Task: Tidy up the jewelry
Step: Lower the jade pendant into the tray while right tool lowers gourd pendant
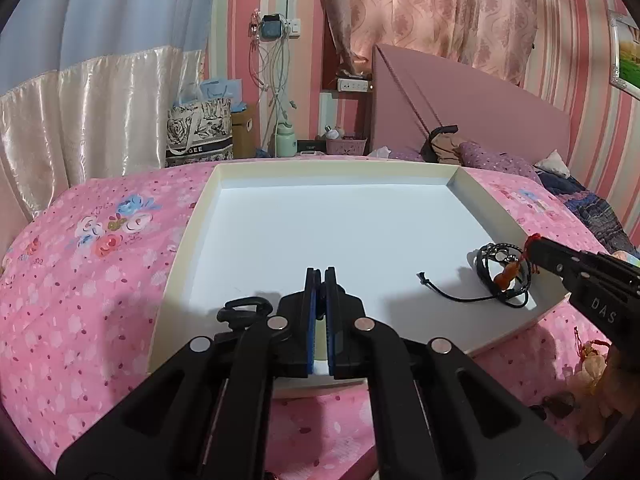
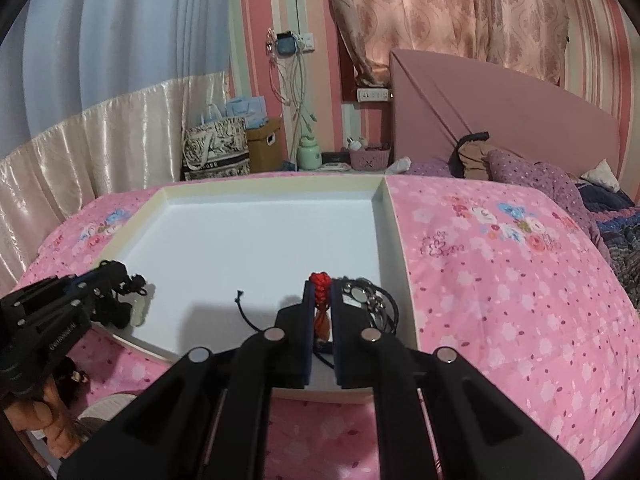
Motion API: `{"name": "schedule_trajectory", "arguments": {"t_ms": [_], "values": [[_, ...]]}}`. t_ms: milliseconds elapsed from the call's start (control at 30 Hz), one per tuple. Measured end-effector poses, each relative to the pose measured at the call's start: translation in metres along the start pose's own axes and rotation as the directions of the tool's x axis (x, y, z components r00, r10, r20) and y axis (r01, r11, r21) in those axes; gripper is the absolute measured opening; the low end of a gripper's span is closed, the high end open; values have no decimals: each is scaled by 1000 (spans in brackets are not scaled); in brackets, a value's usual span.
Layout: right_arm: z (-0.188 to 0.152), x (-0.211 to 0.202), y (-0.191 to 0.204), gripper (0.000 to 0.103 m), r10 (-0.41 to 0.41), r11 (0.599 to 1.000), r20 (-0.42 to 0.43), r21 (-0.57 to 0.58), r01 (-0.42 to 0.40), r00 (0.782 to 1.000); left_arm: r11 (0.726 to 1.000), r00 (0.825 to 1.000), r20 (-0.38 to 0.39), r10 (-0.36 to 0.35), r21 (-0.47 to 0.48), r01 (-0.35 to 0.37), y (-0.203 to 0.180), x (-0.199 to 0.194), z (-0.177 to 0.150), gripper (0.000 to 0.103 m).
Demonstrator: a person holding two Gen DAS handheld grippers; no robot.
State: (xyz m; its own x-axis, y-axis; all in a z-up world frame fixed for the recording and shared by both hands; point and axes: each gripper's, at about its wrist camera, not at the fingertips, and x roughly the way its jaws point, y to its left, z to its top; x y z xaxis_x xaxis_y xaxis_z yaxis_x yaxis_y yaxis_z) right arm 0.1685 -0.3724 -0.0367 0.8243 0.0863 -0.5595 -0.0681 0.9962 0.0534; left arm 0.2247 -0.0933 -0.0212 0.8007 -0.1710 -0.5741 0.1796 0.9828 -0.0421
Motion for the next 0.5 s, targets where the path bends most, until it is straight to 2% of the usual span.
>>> {"name": "schedule_trajectory", "arguments": {"t_ms": [300, 500], "values": [[-5, 9, 4, 7, -2, 1000, -44, -20, 1, 999, 1000, 1000, -16, 4, 0, -4, 0, 3, -4, 2], [-6, 9, 4, 7, -4, 1000, -43, -20, 3, 999, 1000, 1000, -30, 3, -12, -3, 3, 4, -5, 3]]}}
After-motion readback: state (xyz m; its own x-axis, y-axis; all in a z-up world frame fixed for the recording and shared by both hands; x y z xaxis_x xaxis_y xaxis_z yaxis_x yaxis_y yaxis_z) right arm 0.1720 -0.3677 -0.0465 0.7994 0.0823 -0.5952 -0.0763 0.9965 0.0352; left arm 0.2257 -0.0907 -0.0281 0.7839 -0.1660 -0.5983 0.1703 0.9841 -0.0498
